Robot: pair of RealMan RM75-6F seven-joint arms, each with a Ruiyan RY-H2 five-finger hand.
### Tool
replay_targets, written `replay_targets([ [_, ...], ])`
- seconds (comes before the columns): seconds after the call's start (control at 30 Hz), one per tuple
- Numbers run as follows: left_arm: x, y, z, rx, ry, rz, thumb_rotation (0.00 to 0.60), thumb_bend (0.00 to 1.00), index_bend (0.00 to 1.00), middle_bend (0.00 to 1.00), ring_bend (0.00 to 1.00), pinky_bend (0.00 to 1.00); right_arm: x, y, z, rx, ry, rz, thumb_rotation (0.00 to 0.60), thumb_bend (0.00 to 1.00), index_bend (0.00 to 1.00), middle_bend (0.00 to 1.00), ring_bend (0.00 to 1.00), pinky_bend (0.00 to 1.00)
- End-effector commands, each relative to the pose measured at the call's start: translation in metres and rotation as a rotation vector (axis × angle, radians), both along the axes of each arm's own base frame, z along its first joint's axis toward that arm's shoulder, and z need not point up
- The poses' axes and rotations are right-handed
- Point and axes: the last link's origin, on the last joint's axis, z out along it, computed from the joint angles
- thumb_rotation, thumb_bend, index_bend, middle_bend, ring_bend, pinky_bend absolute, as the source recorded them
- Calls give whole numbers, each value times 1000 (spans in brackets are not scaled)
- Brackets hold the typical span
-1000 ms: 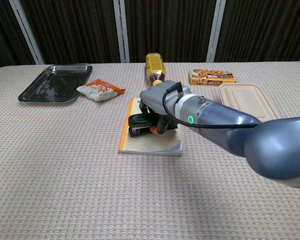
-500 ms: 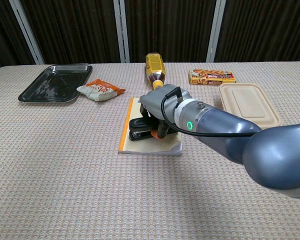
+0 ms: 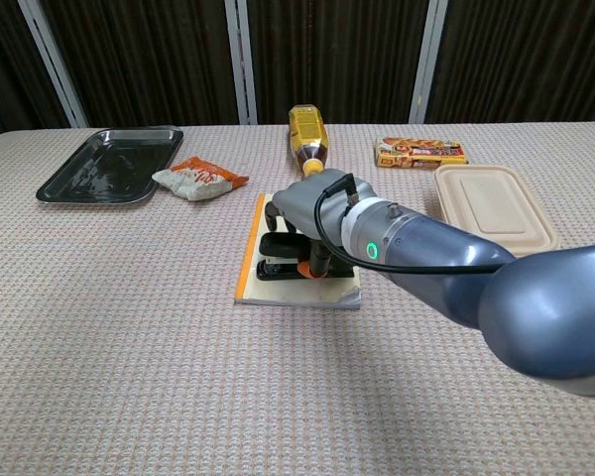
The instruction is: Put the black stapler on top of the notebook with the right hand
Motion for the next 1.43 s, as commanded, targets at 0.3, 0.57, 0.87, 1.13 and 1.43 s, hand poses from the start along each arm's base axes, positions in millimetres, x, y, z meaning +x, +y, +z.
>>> replay_targets([
  [0.3,2,-2,0,-3,-3,-13,600,329,0,0,0,107,-3,17,36,-60,-4,13,600,299,0,10,165,428],
  [0.57,7,-7,0,-6,-4,-39,600,327,0,0,0,108,-33,50,113,-214,-18,-16,600,237,0,0,47,235],
  [0.87,18,-18,4,28,-10,-111,600,326,0,0,0,107,-143,86,193,-356,-93,-137,600,163,0,0,0,1],
  [1.13,27,-24,1,54,-1,-163,600,324,0,0,0,108,-238,123,221,-477,-112,-215,600,163,0,0,0,0],
  [1.43,33,-29,-8,31,23,-181,600,320,0,0,0,109,-278,145,246,-588,-86,-278,600,150,0,0,0,0],
])
